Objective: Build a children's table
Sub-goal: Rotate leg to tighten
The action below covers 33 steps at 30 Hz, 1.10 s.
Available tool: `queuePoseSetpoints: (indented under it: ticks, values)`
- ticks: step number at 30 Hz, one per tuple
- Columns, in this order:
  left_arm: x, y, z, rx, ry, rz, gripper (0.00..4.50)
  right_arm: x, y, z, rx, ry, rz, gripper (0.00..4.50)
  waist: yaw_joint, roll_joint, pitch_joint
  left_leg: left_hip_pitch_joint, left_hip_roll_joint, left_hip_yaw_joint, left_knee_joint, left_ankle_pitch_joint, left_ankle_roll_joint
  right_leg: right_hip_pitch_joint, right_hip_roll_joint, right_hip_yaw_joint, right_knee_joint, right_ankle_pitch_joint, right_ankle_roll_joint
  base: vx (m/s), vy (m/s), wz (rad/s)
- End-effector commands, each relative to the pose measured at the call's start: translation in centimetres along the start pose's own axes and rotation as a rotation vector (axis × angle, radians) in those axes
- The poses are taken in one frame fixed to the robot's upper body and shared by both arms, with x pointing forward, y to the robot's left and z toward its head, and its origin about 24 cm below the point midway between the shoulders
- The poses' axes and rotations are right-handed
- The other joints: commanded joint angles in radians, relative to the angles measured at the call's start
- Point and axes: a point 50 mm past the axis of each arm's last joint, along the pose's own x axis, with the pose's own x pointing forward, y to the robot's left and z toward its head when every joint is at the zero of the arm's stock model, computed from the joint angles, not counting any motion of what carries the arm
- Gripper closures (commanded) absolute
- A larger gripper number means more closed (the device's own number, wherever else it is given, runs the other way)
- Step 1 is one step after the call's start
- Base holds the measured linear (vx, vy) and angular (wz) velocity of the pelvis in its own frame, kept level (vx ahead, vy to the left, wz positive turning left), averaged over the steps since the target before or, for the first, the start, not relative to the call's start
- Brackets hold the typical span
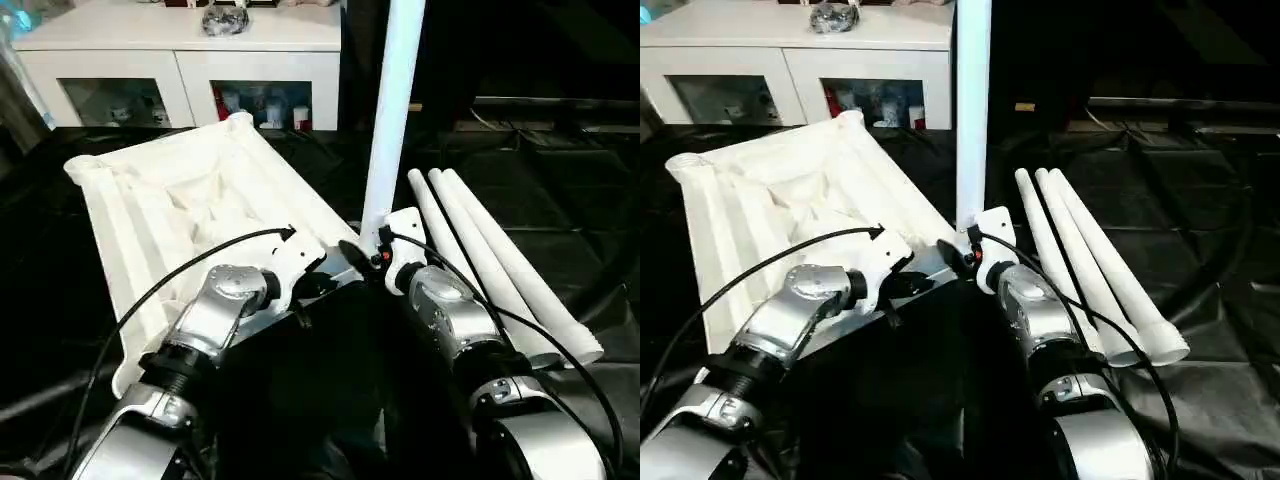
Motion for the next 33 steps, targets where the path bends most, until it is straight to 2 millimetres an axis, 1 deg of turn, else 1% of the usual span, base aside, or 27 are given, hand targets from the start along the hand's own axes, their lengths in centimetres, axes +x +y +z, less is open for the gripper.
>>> queuePoseSetpoints:
  ticks: [1,2,3,5,6,8,9,10,11,12,13,14,15,16,17,18,19,20,24,25,26,27,29,30,31,32,33]
  values:
    - [0.8,-2.4,2.0,0.074,-0.131,-0.178,4.50,0.4,2.8,-1.1,-0.035,0.062,0.232,0.46,0.003,-0.011,-0.053,-0.003,0.027,-0.007,-0.062,-0.212,0.048,0.043,-0.076,0.056,-0.088,-0.251,-0.174,0.000,0.000,0.00]
    - [0.7,-2.4,1.9,0.076,-0.130,-0.184,4.50,0.2,2.7,-1.1,-0.042,0.060,0.246,0.46,0.004,-0.009,-0.053,-0.004,0.028,-0.007,-0.062,-0.199,0.056,0.043,-0.075,0.057,-0.084,-0.222,-0.183,0.000,0.000,0.00]
    - [0.7,-2.4,1.9,0.076,-0.130,-0.184,4.50,0.2,2.7,-1.1,-0.042,0.060,0.246,0.46,0.004,-0.009,-0.053,-0.004,0.028,-0.007,-0.062,-0.199,0.056,0.043,-0.075,0.057,-0.084,-0.222,-0.183,0.000,0.000,0.00]
    - [0.1,-2.3,1.5,0.090,-0.120,-0.212,4.50,-0.6,2.0,-0.8,-0.080,0.052,0.310,0.46,0.005,-0.004,-0.056,-0.003,0.028,-0.006,-0.059,-0.176,0.060,0.043,-0.072,0.056,-0.077,-0.162,-0.203,0.000,0.000,0.00]
    - [0.0,-2.3,1.4,0.092,-0.118,-0.216,4.50,-0.8,1.9,-0.8,-0.087,0.051,0.321,0.46,0.006,-0.006,-0.055,-0.004,0.029,-0.006,-0.059,-0.176,0.064,0.046,-0.071,0.055,-0.077,-0.154,-0.203,0.000,0.000,0.00]
    - [-0.6,-2.3,1.0,0.104,-0.105,-0.249,4.50,-2.0,1.1,-0.6,-0.118,0.047,0.399,0.46,0.009,-0.007,-0.057,-0.004,0.028,-0.004,-0.056,-0.173,0.077,0.048,-0.070,0.055,-0.074,-0.124,-0.211,0.000,0.000,0.00]
    - [-0.8,-2.3,0.9,0.107,-0.101,-0.265,4.50,-2.6,0.8,-0.5,-0.128,0.048,0.435,0.46,0.012,-0.001,-0.057,-0.003,0.030,-0.004,-0.055,-0.170,0.079,0.047,-0.070,0.055,-0.073,-0.118,-0.214,0.000,0.000,0.00]
    - [-1.1,-2.3,0.7,0.106,-0.097,-0.279,4.50,-3.1,0.5,-0.5,-0.134,0.054,0.461,0.46,0.013,-0.004,-0.057,-0.004,0.032,-0.002,-0.054,-0.169,0.085,0.045,-0.069,0.055,-0.072,-0.106,-0.219,0.000,0.000,0.00]
    - [-1.1,-2.3,0.7,0.106,-0.097,-0.280,4.50,-3.2,0.5,-0.5,-0.134,0.054,0.462,0.46,0.014,-0.005,-0.056,-0.005,0.031,-0.003,-0.055,-0.167,0.087,0.047,-0.068,0.055,-0.072,-0.103,-0.220,0.000,0.000,0.00]
    - [-1.6,-2.2,0.4,0.110,-0.090,-0.301,4.50,-4.0,0.0,-0.5,-0.151,0.069,0.504,0.46,0.014,-0.005,-0.057,-0.007,0.031,-0.003,-0.055,-0.163,0.088,0.048,-0.069,0.054,-0.070,-0.102,-0.225,0.000,0.000,0.00]
    - [-1.7,-2.2,0.3,0.112,-0.087,-0.307,4.50,-4.2,-0.1,-0.5,-0.155,0.075,0.515,0.46,0.016,0.000,-0.056,-0.006,0.030,-0.003,-0.053,-0.171,0.086,0.047,-0.068,0.053,-0.074,-0.110,-0.223,0.000,0.000,0.00]
    - [-2.0,-2.1,0.2,0.114,-0.083,-0.318,4.50,-4.6,-0.4,-0.5,-0.163,0.085,0.533,0.46,0.016,-0.003,-0.056,-0.006,0.030,-0.003,-0.054,-0.174,0.086,0.048,-0.068,0.053,-0.074,-0.118,-0.223,0.000,0.000,0.00]
    - [-2.1,-2.1,0.1,0.115,-0.081,-0.324,4.50,-4.9,-0.5,-0.5,-0.168,0.091,0.542,0.70,0.016,-0.003,-0.055,-0.007,0.030,-0.003,-0.054,-0.174,0.086,0.049,-0.069,0.054,-0.074,-0.123,-0.222,0.000,0.000,0.00]
    - [-2.3,-2.0,0.0,0.118,-0.078,-0.334,4.50,-5.2,-0.8,-0.5,-0.168,0.100,0.553,0.70,0.017,0.000,-0.054,-0.007,0.029,-0.004,-0.055,-0.184,0.081,0.048,-0.069,0.053,-0.077,-0.148,-0.218,0.000,0.000,0.00]
    - [-2.5,-2.0,-0.1,0.119,-0.075,-0.344,4.50,-5.4,-0.9,-0.5,-0.169,0.105,0.565,0.70,0.016,-0.002,-0.054,-0.007,0.030,-0.004,-0.056,-0.190,0.079,0.048,-0.069,0.053,-0.078,-0.159,-0.215,0.000,0.000,0.00]
    - [-2.6,-2.0,-0.2,0.119,-0.074,-0.345,4.50,-5.4,-0.9,-0.5,-0.169,0.106,0.566,0.83,0.016,-0.003,-0.054,-0.005,0.030,-0.004,-0.056,-0.193,0.076,0.047,-0.070,0.053,-0.079,-0.173,-0.213,0.000,0.000,0.00]
    - [-2.8,-2.0,-0.3,0.120,-0.069,-0.355,4.50,-5.7,-1.0,-0.5,-0.173,0.114,0.577,0.96,0.015,0.001,-0.054,-0.004,0.030,-0.004,-0.056,-0.195,0.073,0.046,-0.069,0.053,-0.080,-0.174,-0.215,0.000,0.000,0.00]
    - [-2.9,-2.0,-0.4,0.122,-0.064,-0.365,4.50,-5.9,-1.1,-0.6,-0.171,0.125,0.589,0.96,0.015,0.001,-0.054,-0.004,0.030,-0.004,-0.056,-0.195,0.073,0.046,-0.068,0.053,-0.080,-0.173,-0.216,0.000,0.000,0.00]
    - [-3.3,-1.9,-0.6,0.126,-0.053,-0.379,4.50,-6.2,-1.1,-0.6,-0.174,0.142,0.610,1.33,0.017,0.001,-0.057,-0.005,0.031,-0.005,-0.054,-0.172,0.077,0.047,-0.067,0.053,-0.072,-0.119,-0.227,0.000,0.000,0.00]
    - [-3.4,-1.9,-0.8,0.124,-0.047,-0.382,4.50,-6.1,-0.8,-0.7,-0.169,0.141,0.621,1.42,0.016,-0.004,-0.057,-0.006,0.031,-0.005,-0.054,-0.170,0.078,0.048,-0.068,0.052,-0.072,-0.116,-0.230,0.000,0.000,0.00]
    - [-3.4,-1.9,-0.8,0.123,-0.046,-0.383,4.50,-6.0,-0.6,-0.8,-0.163,0.141,0.627,1.51,0.016,-0.001,-0.057,-0.005,0.031,-0.005,-0.055,-0.170,0.078,0.047,-0.068,0.052,-0.072,-0.120,-0.231,0.000,0.000,0.00]
    - [-3.4,-1.9,-0.8,0.122,-0.047,-0.378,4.50,-5.9,-0.4,-0.8,-0.160,0.140,0.628,1.59,0.016,-0.002,-0.056,-0.006,0.030,-0.004,-0.054,-0.171,0.078,0.047,-0.068,0.052,-0.073,-0.123,-0.230,0.000,0.000,0.00]
    - [-3.3,-1.8,-0.8,0.117,-0.051,-0.357,4.50,-5.6,-0.1,-1.0,-0.149,0.134,0.613,1.67,0.015,-0.002,-0.056,-0.005,0.030,-0.004,-0.055,-0.177,0.074,0.047,-0.069,0.052,-0.075,-0.138,-0.227,0.000,0.000,0.00]
    - [-3.3,-1.8,-0.8,0.117,-0.051,-0.357,4.50,-5.6,-0.1,-1.0,-0.149,0.134,0.613,1.70,0.016,-0.004,-0.056,-0.005,0.030,-0.005,-0.055,-0.180,0.073,0.047,-0.070,0.052,-0.075,-0.151,-0.225,0.000,0.000,0.00]
    - [-3.2,-1.7,-0.7,0.114,-0.052,-0.345,4.50,-5.5,0.0,-1.1,-0.142,0.131,0.602,1.72,0.015,-0.003,-0.055,-0.005,0.031,-0.005,-0.056,-0.178,0.070,0.047,-0.070,0.053,-0.075,-0.156,-0.221,0.000,0.000,0.00]
    - [-2.9,-1.6,-0.6,0.103,-0.053,-0.314,4.50,-5.0,0.0,-1.3,-0.128,0.124,0.548,1.72,0.015,-0.004,-0.055,-0.005,0.031,-0.005,-0.056,-0.180,0.069,0.046,-0.069,0.053,-0.076,-0.159,-0.220,0.000,0.000,0.00]
    - [-2.9,-1.6,-0.6,0.103,-0.053,-0.314,4.50,-5.0,0.0,-1.3,-0.128,0.124,0.548,1.72,0.012,-0.007,-0.053,-0.005,0.030,-0.005,-0.058,-0.182,0.064,0.045,-0.070,0.053,-0.076,-0.170,-0.220,0.000,0.000,0.00]
